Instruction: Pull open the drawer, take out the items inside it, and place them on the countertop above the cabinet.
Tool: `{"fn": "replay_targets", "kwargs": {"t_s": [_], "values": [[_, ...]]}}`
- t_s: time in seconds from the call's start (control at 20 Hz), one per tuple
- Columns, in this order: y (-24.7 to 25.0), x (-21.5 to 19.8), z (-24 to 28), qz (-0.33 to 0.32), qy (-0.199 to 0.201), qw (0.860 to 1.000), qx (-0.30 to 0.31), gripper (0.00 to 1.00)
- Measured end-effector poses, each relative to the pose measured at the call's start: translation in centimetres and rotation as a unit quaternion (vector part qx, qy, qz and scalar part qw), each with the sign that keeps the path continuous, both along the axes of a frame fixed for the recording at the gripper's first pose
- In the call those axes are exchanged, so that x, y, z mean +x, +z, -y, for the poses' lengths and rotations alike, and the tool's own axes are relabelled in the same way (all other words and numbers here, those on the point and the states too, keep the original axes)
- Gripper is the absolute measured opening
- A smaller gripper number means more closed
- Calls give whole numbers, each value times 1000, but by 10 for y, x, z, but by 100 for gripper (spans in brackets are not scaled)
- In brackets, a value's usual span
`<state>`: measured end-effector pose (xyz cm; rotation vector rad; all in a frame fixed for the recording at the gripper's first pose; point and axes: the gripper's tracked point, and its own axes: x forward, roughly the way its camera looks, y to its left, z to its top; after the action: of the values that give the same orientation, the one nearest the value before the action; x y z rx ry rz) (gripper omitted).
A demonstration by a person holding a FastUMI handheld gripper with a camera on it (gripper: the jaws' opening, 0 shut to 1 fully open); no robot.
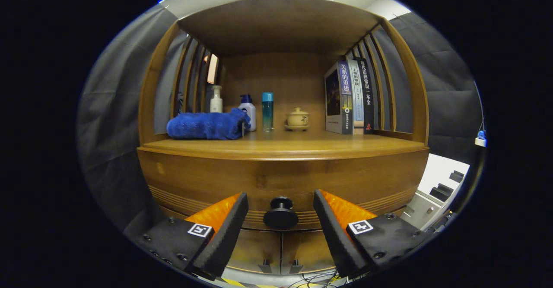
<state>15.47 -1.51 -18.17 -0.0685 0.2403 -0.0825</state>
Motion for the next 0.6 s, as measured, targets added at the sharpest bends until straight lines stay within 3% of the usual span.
{"fn": "replay_targets", "kwargs": {"t_s": [0.6], "values": [[-8, 29, 0, 23, 10, 1000, -10, 57]]}}
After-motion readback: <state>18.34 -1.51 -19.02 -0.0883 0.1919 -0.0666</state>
